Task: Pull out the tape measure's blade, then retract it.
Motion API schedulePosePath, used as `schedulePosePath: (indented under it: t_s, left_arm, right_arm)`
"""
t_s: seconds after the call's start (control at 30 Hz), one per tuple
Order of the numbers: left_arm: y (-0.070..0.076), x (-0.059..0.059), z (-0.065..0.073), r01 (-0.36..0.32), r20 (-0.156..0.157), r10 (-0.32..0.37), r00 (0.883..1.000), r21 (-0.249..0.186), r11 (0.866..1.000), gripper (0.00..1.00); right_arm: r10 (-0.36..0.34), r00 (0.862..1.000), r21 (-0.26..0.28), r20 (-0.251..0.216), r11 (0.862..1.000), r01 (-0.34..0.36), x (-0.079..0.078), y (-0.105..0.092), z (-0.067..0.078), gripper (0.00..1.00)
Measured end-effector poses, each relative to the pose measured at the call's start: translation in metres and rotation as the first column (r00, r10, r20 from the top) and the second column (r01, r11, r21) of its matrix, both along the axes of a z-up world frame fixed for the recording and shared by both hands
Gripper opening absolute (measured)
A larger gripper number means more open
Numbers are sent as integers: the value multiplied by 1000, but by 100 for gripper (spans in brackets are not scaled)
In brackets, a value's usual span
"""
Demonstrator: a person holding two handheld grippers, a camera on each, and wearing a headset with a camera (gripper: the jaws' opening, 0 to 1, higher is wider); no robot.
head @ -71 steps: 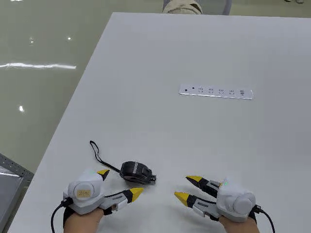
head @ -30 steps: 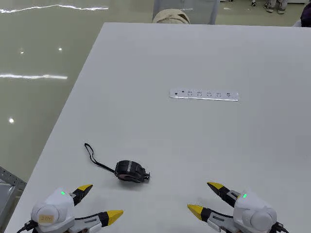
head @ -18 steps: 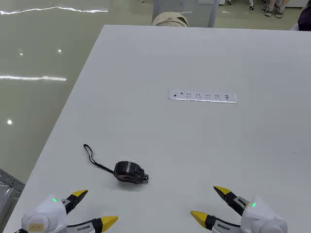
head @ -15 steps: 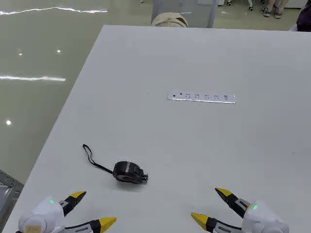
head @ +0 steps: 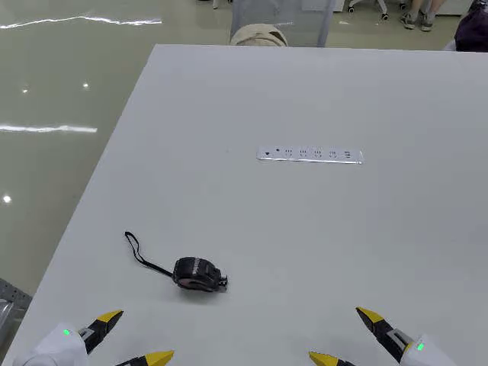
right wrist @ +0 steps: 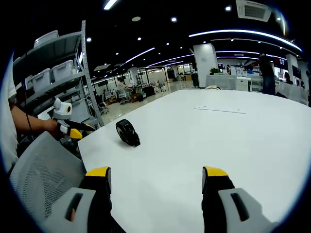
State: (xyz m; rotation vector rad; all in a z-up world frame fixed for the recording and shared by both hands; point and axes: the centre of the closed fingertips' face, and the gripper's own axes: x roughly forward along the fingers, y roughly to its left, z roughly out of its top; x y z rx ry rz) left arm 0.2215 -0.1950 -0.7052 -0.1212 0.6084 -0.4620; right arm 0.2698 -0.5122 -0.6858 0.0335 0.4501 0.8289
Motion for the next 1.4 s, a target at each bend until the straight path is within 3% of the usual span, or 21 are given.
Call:
schedulePosePath:
  t_s: [0.3,1.4]
  left_arm:
    - [-1,-9,-2,2,-3,-2,1000,-2,1000,80]
    - [-1,-7,2,-21,5,22,1000,-23,999,79]
  right_arm:
    - [6,1000,-5,-3,1000,-6,-10,-5,0,78]
    - [20,1000,-34,5,999,-20,-15,-7,-4,78]
